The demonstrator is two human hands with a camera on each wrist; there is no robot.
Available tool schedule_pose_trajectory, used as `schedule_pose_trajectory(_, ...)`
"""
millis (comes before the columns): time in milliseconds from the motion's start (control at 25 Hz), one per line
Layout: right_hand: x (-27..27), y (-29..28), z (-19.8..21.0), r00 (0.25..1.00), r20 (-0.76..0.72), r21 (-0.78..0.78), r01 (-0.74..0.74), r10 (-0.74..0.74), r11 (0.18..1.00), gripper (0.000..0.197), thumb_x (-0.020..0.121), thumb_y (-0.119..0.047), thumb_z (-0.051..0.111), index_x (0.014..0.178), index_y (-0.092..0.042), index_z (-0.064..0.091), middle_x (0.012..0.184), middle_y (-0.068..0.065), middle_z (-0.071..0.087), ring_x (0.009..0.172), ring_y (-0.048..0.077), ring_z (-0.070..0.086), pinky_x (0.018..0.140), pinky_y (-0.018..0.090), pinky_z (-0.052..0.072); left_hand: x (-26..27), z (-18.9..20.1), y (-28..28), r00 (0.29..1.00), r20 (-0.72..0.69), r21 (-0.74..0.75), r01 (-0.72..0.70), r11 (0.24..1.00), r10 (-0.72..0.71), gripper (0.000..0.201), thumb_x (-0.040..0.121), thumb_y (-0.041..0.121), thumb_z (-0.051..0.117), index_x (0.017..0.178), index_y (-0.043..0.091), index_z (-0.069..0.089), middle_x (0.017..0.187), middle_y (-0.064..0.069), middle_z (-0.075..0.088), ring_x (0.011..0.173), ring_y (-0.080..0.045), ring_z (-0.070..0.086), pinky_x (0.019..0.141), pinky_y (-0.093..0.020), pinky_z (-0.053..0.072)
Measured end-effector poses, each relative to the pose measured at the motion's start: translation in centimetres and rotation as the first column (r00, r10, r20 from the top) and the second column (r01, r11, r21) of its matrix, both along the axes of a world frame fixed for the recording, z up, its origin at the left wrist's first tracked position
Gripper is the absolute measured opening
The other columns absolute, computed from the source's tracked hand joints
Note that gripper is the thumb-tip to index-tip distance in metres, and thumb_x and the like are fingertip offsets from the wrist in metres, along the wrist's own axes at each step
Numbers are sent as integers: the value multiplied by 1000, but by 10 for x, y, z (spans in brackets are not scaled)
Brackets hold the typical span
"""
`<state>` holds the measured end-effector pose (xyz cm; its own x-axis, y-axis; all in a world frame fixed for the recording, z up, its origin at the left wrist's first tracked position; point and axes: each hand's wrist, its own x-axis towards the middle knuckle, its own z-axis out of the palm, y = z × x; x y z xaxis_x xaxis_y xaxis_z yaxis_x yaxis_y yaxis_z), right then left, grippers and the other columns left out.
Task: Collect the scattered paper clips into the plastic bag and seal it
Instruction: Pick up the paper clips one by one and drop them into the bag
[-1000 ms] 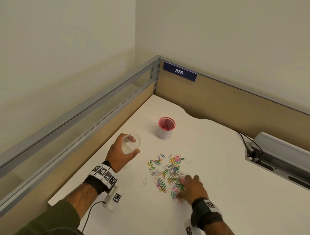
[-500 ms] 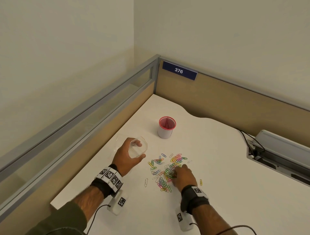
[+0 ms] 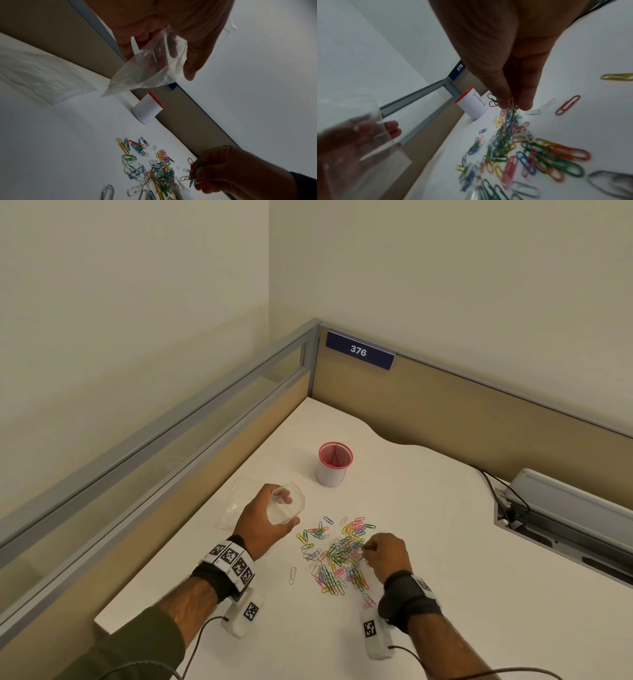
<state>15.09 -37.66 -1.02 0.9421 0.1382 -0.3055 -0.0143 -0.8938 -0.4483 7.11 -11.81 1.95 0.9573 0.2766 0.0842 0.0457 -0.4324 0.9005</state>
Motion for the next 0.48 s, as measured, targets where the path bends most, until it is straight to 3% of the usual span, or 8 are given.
schedule_pose_trajectory(120, -2, -2, 18, 997, -12, 197, 73, -72, 978, 12, 81, -11, 71, 71, -14, 67, 77, 10, 72, 75, 26, 69, 75, 36, 59, 3, 2, -4, 1000, -7, 4, 7, 1000, -7, 50, 76, 21, 83, 113, 24, 50, 105, 13, 62, 107, -6, 57, 91, -17, 41)
schedule_pose_trajectory(280, -3, 4, 65, 995, 20, 450, 81, -100, 889, 1, 80, -8, 74, 80, -9, 74, 74, 8, 73, 68, 22, 70, 72, 33, 61, 7, 2, -5, 1000, 2, 11, 17, 1000, -17, 50, 75, 20, 84, 112, 23, 51, 105, 12, 62, 106, -8, 58, 91, -20, 42)
schedule_pose_trajectory(480, -10, 46, 125, 995, 102, 570, -60, 3, 820, 6, 82, -11, 72, 87, -10, 75, 75, 6, 73, 66, 16, 70, 64, 18, 58, 9, 3, -11, 999, 17, 12, 41, 999, -42, 50, 73, 20, 84, 111, 23, 51, 105, 10, 62, 106, -9, 58, 94, -23, 44)
